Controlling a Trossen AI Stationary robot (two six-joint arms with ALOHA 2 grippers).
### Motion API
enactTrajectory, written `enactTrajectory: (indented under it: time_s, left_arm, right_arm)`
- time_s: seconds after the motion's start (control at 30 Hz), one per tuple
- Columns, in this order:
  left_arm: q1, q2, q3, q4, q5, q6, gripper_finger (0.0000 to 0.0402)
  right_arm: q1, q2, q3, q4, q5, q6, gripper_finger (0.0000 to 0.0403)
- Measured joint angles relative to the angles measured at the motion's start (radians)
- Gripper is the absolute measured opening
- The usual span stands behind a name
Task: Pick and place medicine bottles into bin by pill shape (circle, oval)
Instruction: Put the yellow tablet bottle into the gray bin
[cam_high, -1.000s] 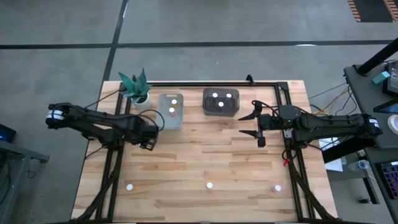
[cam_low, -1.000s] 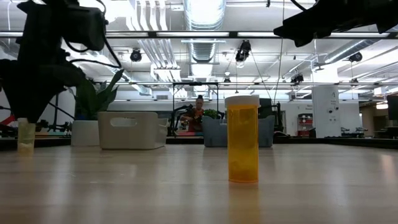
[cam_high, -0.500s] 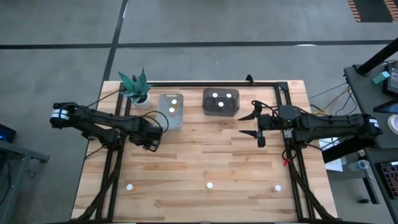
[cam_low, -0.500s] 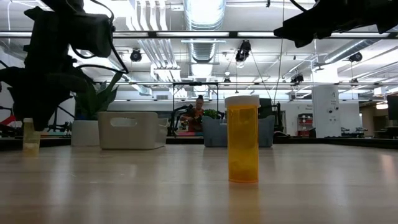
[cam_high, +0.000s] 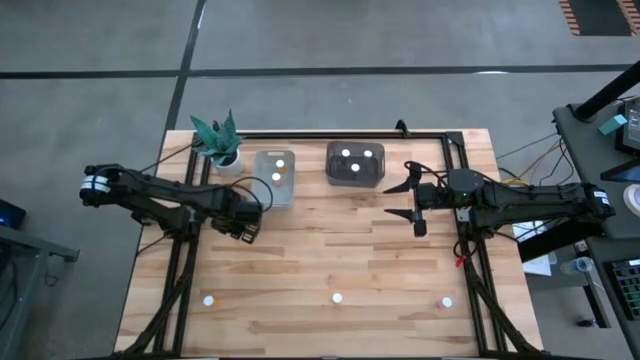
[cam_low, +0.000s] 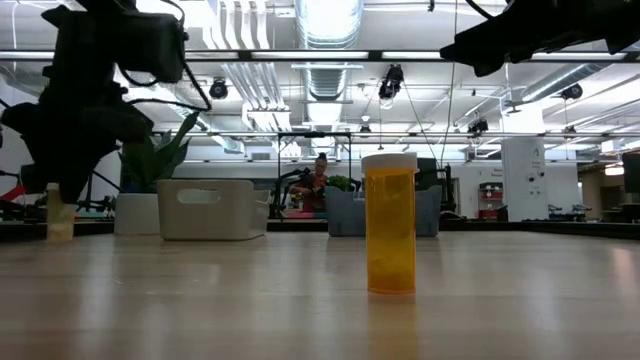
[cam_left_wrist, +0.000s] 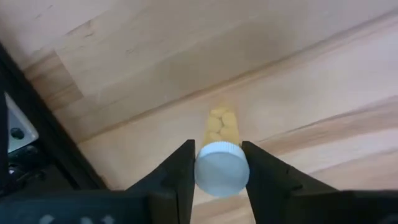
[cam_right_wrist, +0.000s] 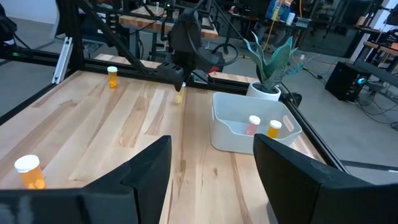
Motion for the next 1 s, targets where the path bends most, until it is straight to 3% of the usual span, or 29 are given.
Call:
enactTrajectory:
  time_s: [0.43, 0.67, 1.0]
  left_arm:
    - [0.001, 0.012, 0.291, 0.002, -0.026, 0.097, 0.0093]
    - [0.039, 0.035, 0.454, 0.004, -0.131, 0.238, 0.0091]
    - [0.171, 0.174, 0.702, 0.004, -0.152, 0.563, 0.009]
  right_arm:
    - [0.0, 0.0, 0.0, 0.0, 0.0, 0.0, 0.0219]
    - [0.0, 0.0, 0.0, 0.0, 0.0, 0.0, 0.0219]
    - [0.0, 0.0, 0.0, 0.0, 0.0, -0.001, 0.0219]
